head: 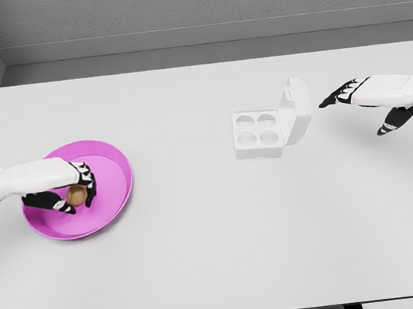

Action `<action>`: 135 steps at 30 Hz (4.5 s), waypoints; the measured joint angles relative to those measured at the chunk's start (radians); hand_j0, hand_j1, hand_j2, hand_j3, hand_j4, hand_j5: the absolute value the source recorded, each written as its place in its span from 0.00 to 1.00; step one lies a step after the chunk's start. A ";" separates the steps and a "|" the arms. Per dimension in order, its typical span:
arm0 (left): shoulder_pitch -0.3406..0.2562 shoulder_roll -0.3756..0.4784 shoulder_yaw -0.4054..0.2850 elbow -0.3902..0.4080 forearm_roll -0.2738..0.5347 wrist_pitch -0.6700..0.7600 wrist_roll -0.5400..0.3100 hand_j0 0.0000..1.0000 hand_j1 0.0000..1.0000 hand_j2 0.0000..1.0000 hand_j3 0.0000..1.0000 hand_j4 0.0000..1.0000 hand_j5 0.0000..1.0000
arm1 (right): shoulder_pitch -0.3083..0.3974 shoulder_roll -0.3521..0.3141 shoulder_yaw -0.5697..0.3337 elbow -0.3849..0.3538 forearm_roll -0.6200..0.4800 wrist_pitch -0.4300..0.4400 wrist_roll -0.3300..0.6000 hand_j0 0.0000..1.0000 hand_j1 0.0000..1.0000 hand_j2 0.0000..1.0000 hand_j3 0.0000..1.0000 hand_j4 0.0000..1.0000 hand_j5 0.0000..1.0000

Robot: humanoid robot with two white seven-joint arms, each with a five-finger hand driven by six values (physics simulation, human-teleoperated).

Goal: Pack egg into the box and close the box lid

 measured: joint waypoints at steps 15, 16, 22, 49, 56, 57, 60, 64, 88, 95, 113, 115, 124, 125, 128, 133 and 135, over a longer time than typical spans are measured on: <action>-0.057 -0.178 0.037 -0.055 -0.012 0.003 -0.008 0.31 0.31 0.31 0.31 0.31 0.31 | -0.003 0.001 0.003 -0.004 0.000 0.000 0.000 1.00 1.00 1.00 1.00 1.00 1.00; -0.066 -0.190 0.037 -0.055 -0.013 0.003 -0.008 0.31 0.31 0.31 0.31 0.31 0.31 | -0.003 0.001 0.003 -0.004 0.000 0.000 0.000 1.00 1.00 1.00 1.00 1.00 1.00; -0.092 -0.257 0.035 -0.047 -0.017 0.004 -0.012 0.31 0.31 0.31 0.31 0.31 0.31 | -0.003 0.001 0.003 -0.005 0.000 0.000 0.000 1.00 1.00 1.00 1.00 1.00 1.00; -0.201 -0.545 0.024 0.087 -0.075 0.002 -0.042 0.31 0.31 0.31 0.31 0.31 0.31 | -0.003 0.009 0.008 -0.001 0.001 0.000 0.000 1.00 1.00 1.00 1.00 1.00 1.00; -0.212 -0.575 0.024 0.122 -0.082 -0.001 -0.045 0.31 0.31 0.31 0.31 0.31 0.31 | -0.002 0.015 0.008 0.002 0.001 0.000 0.000 1.00 1.00 1.00 1.00 1.00 1.00; -0.213 -0.579 0.024 0.126 -0.083 -0.001 -0.045 0.31 0.31 0.31 0.31 0.31 0.31 | -0.002 0.015 0.008 0.002 0.001 0.000 0.000 1.00 1.00 1.00 1.00 1.00 1.00; -0.219 -0.595 0.024 0.136 -0.085 -0.002 -0.045 0.31 0.31 0.31 0.31 0.31 0.31 | -0.002 0.015 0.008 0.003 0.001 0.000 0.000 1.00 1.00 1.00 1.00 1.00 1.00; -0.229 -0.630 0.024 0.157 -0.098 -0.002 -0.045 0.31 0.31 0.31 0.31 0.31 0.31 | -0.003 0.015 0.009 0.003 0.001 0.000 0.000 1.00 1.00 1.00 1.00 1.00 1.00; -0.305 -0.797 0.034 0.348 -0.141 -0.009 -0.045 0.32 0.32 0.32 0.32 0.32 0.32 | -0.005 0.015 0.009 0.003 0.001 0.000 0.000 1.00 1.00 1.00 1.00 1.00 1.00; -0.337 -0.852 0.035 0.444 -0.149 -0.028 -0.032 0.33 0.33 0.33 0.33 0.33 0.33 | -0.005 0.015 0.009 0.003 0.002 0.000 0.000 1.00 1.00 1.00 1.00 1.00 1.00; -0.388 -0.954 0.034 0.662 -0.184 -0.028 0.205 0.34 0.34 0.34 0.34 0.34 0.34 | -0.005 0.015 0.009 0.003 0.003 0.000 0.000 1.00 1.00 1.00 1.00 1.00 1.00; -0.390 -0.970 0.032 0.696 -0.188 -0.028 0.219 0.34 0.34 0.34 0.34 0.34 0.34 | -0.005 0.015 0.010 0.003 0.003 0.000 0.000 1.00 1.00 1.00 1.00 1.00 1.00; -0.391 -1.015 0.023 0.775 -0.201 -0.030 0.233 0.35 0.35 0.35 0.35 0.35 0.35 | -0.005 0.015 0.010 0.001 0.003 0.000 0.000 1.00 1.00 1.00 1.00 1.00 1.00; -0.391 -1.016 0.023 0.777 -0.202 -0.031 0.233 0.35 0.35 0.35 0.35 0.35 0.35 | -0.005 0.015 0.010 0.001 0.003 0.000 0.000 1.00 1.00 1.00 1.00 1.00 1.00; -0.391 -1.017 0.026 0.780 -0.204 -0.035 0.233 0.35 0.35 0.35 0.35 0.35 0.35 | -0.005 0.015 0.010 0.000 0.003 0.000 0.000 1.00 1.00 1.00 1.00 1.00 1.00; -0.391 -1.018 0.030 0.782 -0.204 -0.039 0.234 0.35 0.35 0.35 0.35 0.35 0.35 | -0.005 0.015 0.011 0.000 0.003 0.000 0.000 1.00 1.00 1.00 1.00 1.00 1.00; -0.391 -1.018 0.031 0.782 -0.205 -0.039 0.234 0.36 0.36 0.36 0.36 0.36 0.36 | -0.005 0.016 0.014 0.000 0.003 0.000 0.000 1.00 1.00 1.00 1.00 1.00 1.00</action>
